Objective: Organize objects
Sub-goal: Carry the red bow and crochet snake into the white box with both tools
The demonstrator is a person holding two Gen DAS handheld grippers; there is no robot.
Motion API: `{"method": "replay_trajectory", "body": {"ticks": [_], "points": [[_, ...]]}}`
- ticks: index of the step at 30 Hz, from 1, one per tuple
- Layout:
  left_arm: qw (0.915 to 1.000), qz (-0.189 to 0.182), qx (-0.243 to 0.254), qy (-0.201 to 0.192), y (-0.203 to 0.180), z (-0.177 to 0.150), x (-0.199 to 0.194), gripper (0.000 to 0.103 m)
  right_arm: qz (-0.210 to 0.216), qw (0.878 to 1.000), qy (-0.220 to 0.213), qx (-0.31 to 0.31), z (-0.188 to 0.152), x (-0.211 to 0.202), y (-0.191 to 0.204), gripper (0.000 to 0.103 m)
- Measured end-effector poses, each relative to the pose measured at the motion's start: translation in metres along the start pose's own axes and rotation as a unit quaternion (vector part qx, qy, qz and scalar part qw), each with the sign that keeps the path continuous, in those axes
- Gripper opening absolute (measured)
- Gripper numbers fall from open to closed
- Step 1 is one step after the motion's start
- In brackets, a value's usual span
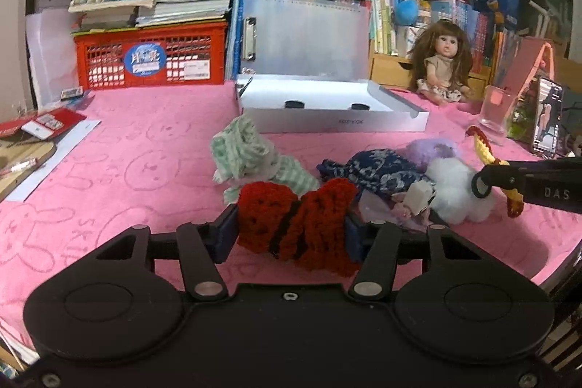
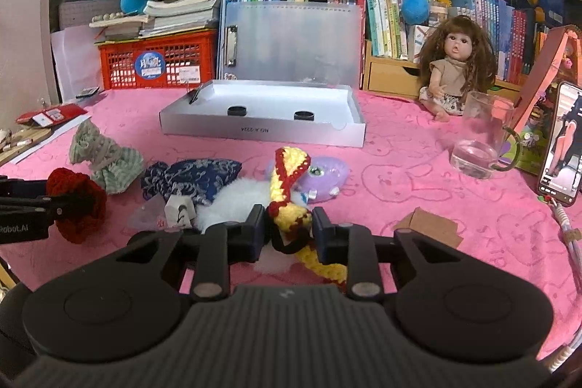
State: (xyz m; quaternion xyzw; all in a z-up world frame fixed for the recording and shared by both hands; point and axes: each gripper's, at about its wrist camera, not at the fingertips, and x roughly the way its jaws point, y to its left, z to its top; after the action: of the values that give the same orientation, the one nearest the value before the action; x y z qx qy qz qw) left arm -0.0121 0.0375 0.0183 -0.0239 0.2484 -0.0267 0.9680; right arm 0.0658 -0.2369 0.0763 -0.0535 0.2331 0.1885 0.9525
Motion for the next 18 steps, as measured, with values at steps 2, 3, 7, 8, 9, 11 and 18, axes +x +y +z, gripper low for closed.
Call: {"method": "replay_trajectory", "body": {"ticks": [2,3,7,8,9,11,18], "points": [[1.0,-0.006,0.003,-0.006,-0.003,0.004,-0.001,0.055,-0.002,1.0,-0.004,0.006,0.003,0.0,-0.002,0.032],[0.9999,-0.008,0.004,-0.009,-0.004,0.007,-0.001,0.055,-0.002,1.0,-0.005,0.009,0.005,-0.001,-0.003,0.032],[0.9995,-0.016,0.01,-0.024,-0.009,0.019,-0.002,0.055,-0.005,1.0,-0.01,0.015,0.011,0.0,-0.006,0.032],[0.9994,-0.018,0.011,-0.026,-0.01,0.022,-0.002,0.055,-0.006,1.0,-0.012,0.016,0.013,0.001,-0.007,0.032],[0.9993,-0.02,0.012,-0.029,-0.011,0.026,-0.001,0.055,-0.007,1.0,-0.013,0.016,0.016,0.002,-0.007,0.032],[0.9992,-0.021,0.013,-0.032,-0.012,0.035,0.003,0.055,-0.008,1.0,-0.015,0.02,0.021,0.004,-0.008,0.032],[0.9988,-0.034,0.002,-0.034,-0.013,0.067,0.018,0.055,-0.009,0.999,-0.02,0.036,0.042,0.015,-0.014,0.032]]}}
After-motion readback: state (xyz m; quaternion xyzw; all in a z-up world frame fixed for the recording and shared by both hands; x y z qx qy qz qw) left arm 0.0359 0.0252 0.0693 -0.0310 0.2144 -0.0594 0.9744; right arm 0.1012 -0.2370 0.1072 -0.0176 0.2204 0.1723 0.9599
